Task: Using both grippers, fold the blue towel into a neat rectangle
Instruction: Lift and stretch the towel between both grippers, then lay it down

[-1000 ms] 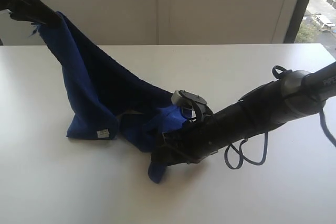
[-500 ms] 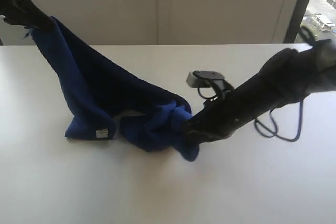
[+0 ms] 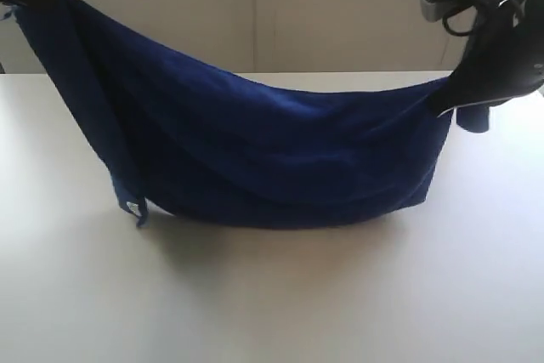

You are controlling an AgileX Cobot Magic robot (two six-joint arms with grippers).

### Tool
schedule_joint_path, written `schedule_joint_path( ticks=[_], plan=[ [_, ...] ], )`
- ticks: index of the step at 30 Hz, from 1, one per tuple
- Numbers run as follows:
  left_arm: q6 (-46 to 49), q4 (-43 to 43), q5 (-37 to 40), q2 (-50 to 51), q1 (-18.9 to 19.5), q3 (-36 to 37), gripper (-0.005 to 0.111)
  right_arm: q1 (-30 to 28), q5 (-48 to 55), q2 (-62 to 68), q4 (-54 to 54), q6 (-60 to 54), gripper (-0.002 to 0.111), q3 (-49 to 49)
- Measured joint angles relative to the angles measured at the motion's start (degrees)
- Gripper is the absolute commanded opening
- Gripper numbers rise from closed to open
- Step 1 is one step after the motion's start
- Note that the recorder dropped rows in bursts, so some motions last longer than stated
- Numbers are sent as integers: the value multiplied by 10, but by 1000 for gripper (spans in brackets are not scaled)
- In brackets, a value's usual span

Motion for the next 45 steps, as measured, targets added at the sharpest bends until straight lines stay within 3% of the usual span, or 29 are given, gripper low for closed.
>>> schedule_joint_path(
  ticks=[10,17,25,33,35,38,45],
  plan=[
    [-63,75,78,-90,0,0,0,0,117,-83,-110,7,0,-1],
    [-126,127,78,-123,0,-1,0,0,221,-144,-116,-23,0,-1],
    [-202,162,78,-131,0,36,0,0,233,-167,-78,-25,0,-1],
    [-212,191,75,-74,0,110,0,0,178,-70,-74,-18,0,-2],
    [-193,199,29,-40,0,127,0,0,123,-19,-100,15,0,-2],
    [-153,197,-115,26,0,147,0,-3,-2,66,-208,114,0,-2],
    [-113,128,-387,179,0,154,0,-52,-249,230,-300,255,0,-2]
  ],
)
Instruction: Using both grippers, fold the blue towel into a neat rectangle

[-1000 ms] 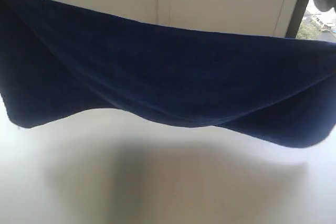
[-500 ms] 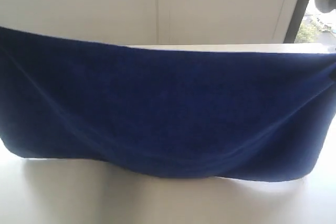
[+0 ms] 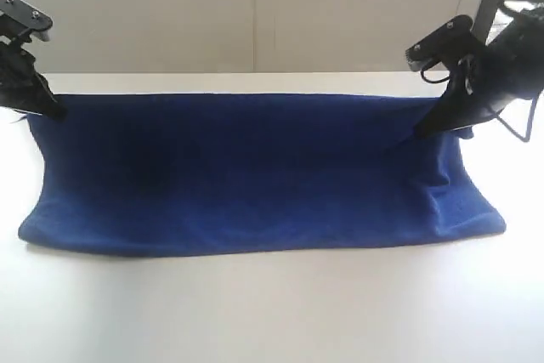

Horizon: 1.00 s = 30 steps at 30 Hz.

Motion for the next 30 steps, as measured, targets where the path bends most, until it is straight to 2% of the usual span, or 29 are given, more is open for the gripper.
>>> schedule_joint_path(
  ticks=[1,3,9,12,15,19,23,30],
  plan=[
    [2,-10,-36,19,-1,0,0,-6,-34,22,-18,23,0,0],
    [8,-19,-98,53,-1,0,9,-16,-77,64,-33,48,10,-1],
    [23,-19,-140,76,-1,0,60,-21,-73,92,-39,55,58,-15],
    [24,-19,-169,76,-1,0,74,-22,-60,92,-41,55,69,-34],
    [25,-19,-211,76,-1,0,78,-22,-27,92,-47,57,70,-58],
    [25,-19,-246,73,-1,0,78,-22,47,81,-65,58,70,-93],
    [27,-19,-261,52,-1,0,78,-22,90,46,-81,58,70,-115],
    [27,-19,-264,-11,-1,0,78,-22,104,-8,-86,59,70,-120]
  ],
)
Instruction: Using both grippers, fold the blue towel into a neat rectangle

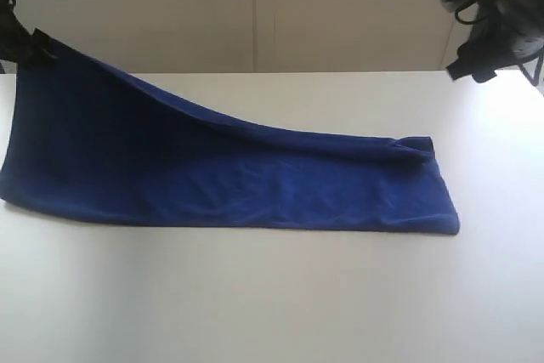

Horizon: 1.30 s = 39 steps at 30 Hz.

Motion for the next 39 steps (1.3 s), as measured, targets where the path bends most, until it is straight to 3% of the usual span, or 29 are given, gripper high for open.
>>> schedule_joint_path(
  ticks=[3,7,12,14,19,28,39],
  plan=[
    [0,0,12,-23,0,0,78,0,10,-14,27,6,65,0],
    [0,0,40,-31,0,0,78,0,39,-23,166,-40,40,0],
    [0,0,80,-8,0,0,78,-2,113,-6,494,-283,11,0],
    [0,0,83,5,0,0,78,-2,139,12,578,-361,0,0],
    [0,0,80,27,0,0,78,0,174,73,632,-409,0,0],
    [0,0,-15,44,0,0,78,0,228,143,636,-413,0,0],
    [0,0,-36,89,2,0,78,0,283,150,505,-360,0,-2]
  ],
)
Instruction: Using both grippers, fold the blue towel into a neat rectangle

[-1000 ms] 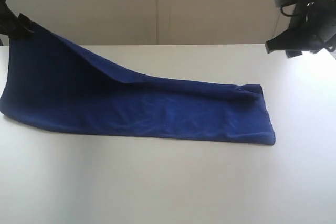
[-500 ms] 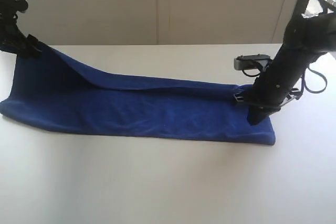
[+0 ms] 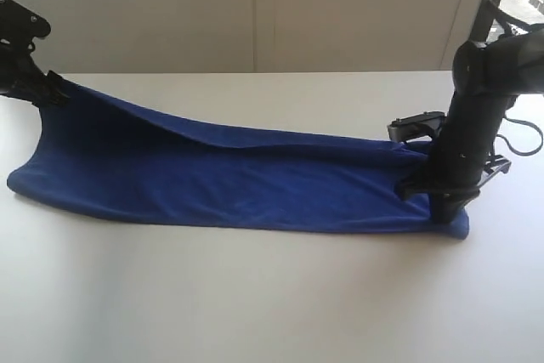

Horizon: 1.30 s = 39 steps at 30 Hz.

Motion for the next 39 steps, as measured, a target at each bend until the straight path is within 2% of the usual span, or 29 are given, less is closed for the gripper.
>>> schedule_joint_path(
  ticks=[11,20,27,29,32,39],
  plan=[
    [0,0,-42,6,10,0,78,0,51,1,-75,9,0,0],
    [0,0,-45,6,15,0,78,-21,81,5,-100,10,0,0],
    [0,0,40,6,17,0,99,-27,87,6,-104,15,0,0],
    [-1,0,54,6,17,0,102,-27,87,6,-104,18,0,0],
    [-1,0,78,5,17,0,101,-27,81,6,-104,25,0,0],
    [-1,-2,226,-41,4,0,100,-29,62,6,-82,30,0,0]
  ],
)
